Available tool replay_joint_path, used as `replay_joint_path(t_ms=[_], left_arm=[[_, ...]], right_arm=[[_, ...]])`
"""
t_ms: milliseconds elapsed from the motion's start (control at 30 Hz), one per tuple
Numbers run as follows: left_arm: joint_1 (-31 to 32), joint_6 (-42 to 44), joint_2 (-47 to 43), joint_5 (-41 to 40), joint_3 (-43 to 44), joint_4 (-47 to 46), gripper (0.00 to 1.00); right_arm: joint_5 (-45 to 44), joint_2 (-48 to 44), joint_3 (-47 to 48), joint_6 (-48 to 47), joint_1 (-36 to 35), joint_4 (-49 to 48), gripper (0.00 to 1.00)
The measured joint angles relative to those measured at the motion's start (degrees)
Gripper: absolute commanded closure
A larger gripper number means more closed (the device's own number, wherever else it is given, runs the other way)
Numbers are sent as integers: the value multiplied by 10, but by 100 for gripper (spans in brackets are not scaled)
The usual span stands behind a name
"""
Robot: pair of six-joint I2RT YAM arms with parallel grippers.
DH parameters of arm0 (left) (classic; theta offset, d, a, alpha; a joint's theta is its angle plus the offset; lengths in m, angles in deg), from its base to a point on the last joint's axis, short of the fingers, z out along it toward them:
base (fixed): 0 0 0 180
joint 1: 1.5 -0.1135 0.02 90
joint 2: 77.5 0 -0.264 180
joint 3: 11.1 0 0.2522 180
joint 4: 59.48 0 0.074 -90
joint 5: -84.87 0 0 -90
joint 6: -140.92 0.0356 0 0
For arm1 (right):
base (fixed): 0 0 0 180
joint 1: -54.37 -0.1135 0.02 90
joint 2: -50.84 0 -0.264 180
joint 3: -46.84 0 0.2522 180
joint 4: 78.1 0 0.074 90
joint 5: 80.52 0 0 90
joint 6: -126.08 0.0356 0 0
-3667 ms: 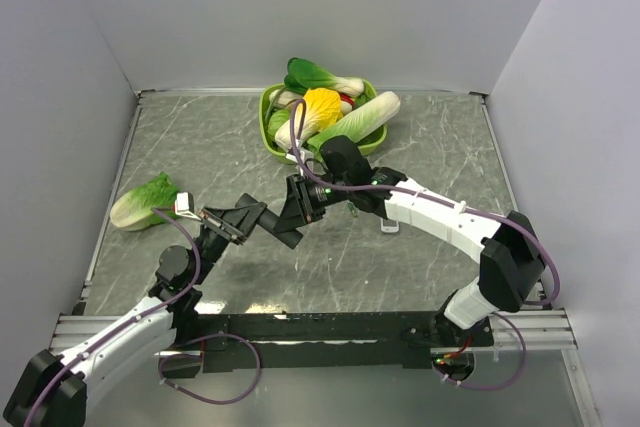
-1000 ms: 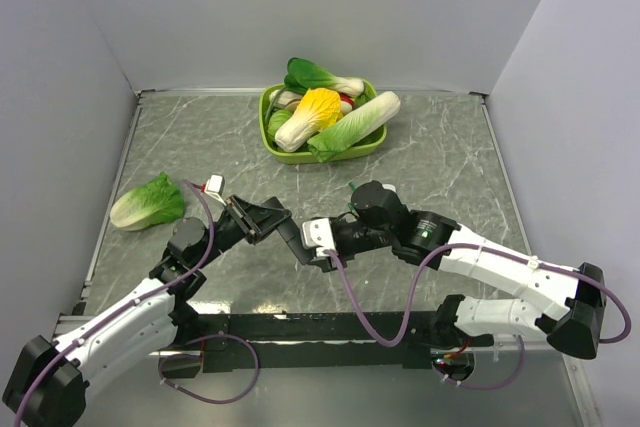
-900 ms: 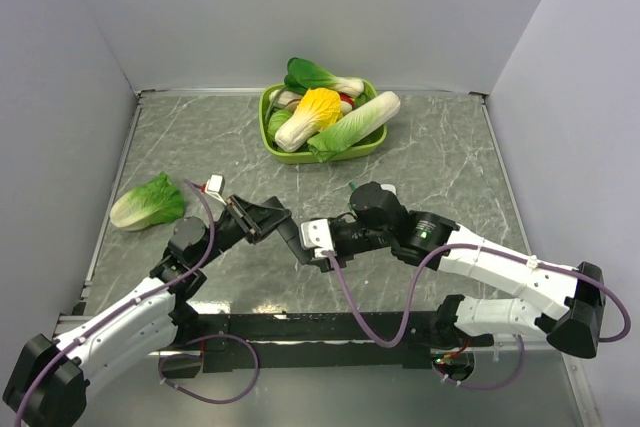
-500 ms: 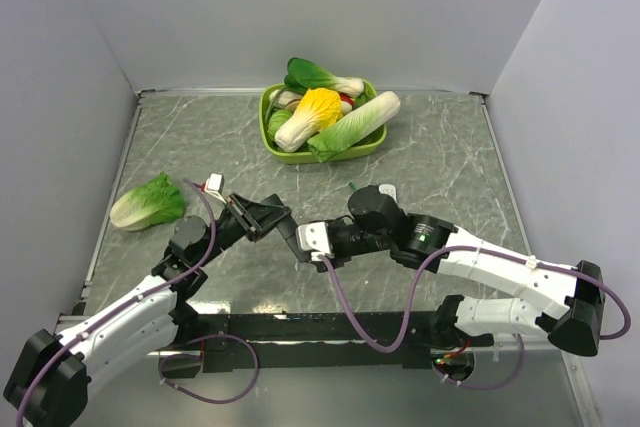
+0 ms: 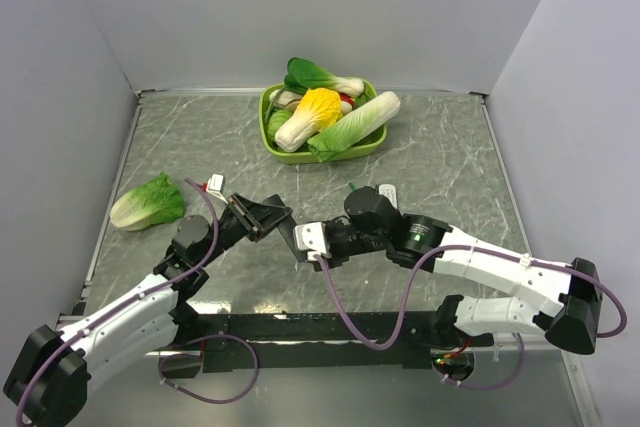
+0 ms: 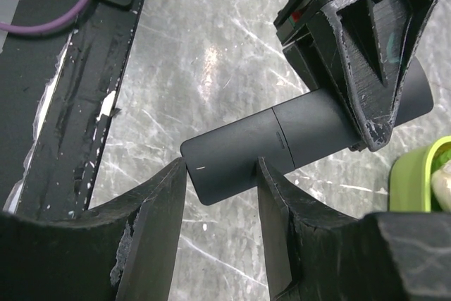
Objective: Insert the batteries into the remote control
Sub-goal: Load the battery cover into the remote control, then place the remote control at the center of the board.
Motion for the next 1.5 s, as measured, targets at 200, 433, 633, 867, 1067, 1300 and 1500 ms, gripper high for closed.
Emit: replay_joint_path(t_ms=[200, 433, 633, 867, 1067, 1300, 1500], left_arm=[[1, 21, 12, -1, 12, 18, 98], [7, 38, 14, -18, 16, 39, 98], [31, 89, -40, -65, 59, 146, 97], [43, 129, -76, -101, 129, 218, 96], [43, 143, -64, -115, 137, 261, 95], [43, 167, -37, -123, 168, 324, 92], [43, 224, 28, -151, 239, 411, 88]], right_arm=[[12, 13, 0, 1, 13, 1, 51], [24, 23, 2, 5, 21, 6, 42], [17, 11, 2, 36, 27, -12, 14], [-43, -66, 1, 126, 41, -32, 0], [-115, -119, -1, 236, 58, -37, 0], [-174, -145, -3, 334, 78, -11, 0], [-213, -154, -18, 382, 97, 11, 0]])
